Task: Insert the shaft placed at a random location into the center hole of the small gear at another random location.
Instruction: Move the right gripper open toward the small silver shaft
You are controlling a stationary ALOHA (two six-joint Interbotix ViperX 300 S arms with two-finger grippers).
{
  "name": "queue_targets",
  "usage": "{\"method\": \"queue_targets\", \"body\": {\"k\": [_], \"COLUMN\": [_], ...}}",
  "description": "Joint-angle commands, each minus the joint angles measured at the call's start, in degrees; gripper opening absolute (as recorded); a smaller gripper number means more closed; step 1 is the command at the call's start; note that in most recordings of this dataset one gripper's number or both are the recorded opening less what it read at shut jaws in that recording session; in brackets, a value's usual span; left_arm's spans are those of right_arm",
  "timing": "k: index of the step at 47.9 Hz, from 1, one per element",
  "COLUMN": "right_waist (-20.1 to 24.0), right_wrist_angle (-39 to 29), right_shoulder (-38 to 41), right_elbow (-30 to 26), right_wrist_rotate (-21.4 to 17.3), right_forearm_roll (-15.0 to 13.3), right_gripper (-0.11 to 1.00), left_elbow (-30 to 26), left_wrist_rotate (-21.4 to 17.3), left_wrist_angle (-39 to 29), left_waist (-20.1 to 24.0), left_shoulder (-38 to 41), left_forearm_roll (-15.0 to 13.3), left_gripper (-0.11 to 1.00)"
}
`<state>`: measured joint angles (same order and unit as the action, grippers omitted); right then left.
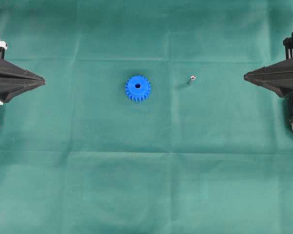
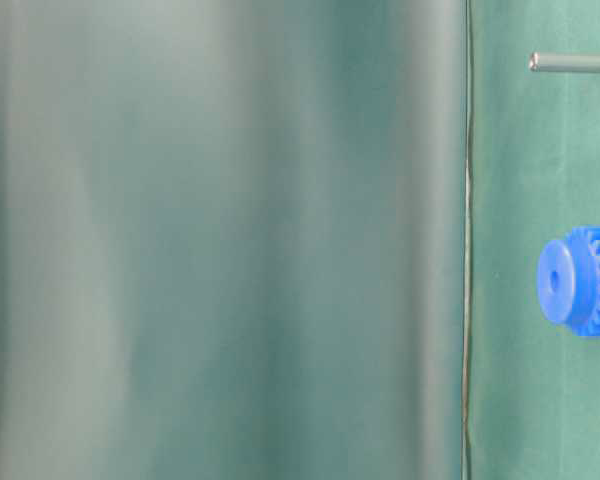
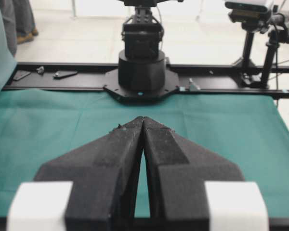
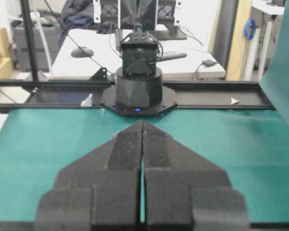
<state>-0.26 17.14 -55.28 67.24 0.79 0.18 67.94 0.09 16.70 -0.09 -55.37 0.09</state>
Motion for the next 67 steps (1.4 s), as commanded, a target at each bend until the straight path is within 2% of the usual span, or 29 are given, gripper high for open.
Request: {"method": "queue_targets", "body": {"k": [1,11,25,28,33,38,41,46,55,67], "right_waist": [-0.26,-0.70,-4.92,-5.98,-7.65,-8.44,-8.96,-9.76,-10.72,-12.13], "right_wrist_angle": [-0.18,-1.93,0.53,1.85,5.10,10.28,13.18,17.49,24.17,27.16], "right_shoulder": [0.26,1.32,10.55,13.45,18.63,25.22,28.92,34.98,45.88,55.99], "right_elbow": [-1.05,-1.76,-0.26,0.00,0.97,2.37,2.90,3.08,1.41,-0.70], "right_wrist_rotate": [-0.44,-0.62,-0.62,-0.62,-0.44,-0.18,-0.18,-0.18,-0.18,-0.18], "right_forearm_roll": [-0.26,-0.18,-0.09,0.00,-0.09,-0.18,0.09,0.88,1.49,2.55], "right_gripper": [0.01,0.01,0.03,0.12,0.40,0.72,0.86,0.80,0.84,0.83], "left_elbow": [-2.29,-2.29,-2.20,-2.20,-2.20,-2.20,-2.11,-2.02,-1.85,-1.76], "left_wrist_rotate": [0.18,0.26,0.26,0.26,0.26,0.18,0.18,-0.18,-0.18,-0.18], "left_wrist_angle": [-0.35,-1.67,-1.67,-1.67,-1.67,-1.67,-1.67,-1.67,-1.67,-1.67], "left_waist": [-0.18,-0.26,-0.18,-0.18,-0.18,-0.18,-0.18,-0.18,-0.18,-0.26], "left_shoulder": [0.09,0.09,0.09,0.18,0.18,0.18,0.09,0.26,0.70,0.79], "left_forearm_roll": [0.79,0.79,0.70,0.79,0.79,0.79,0.79,0.88,0.88,0.88], "left_gripper": [0.00,0.00,0.00,0.00,0.00,0.00,0.00,0.00,0.00,0.00]}}
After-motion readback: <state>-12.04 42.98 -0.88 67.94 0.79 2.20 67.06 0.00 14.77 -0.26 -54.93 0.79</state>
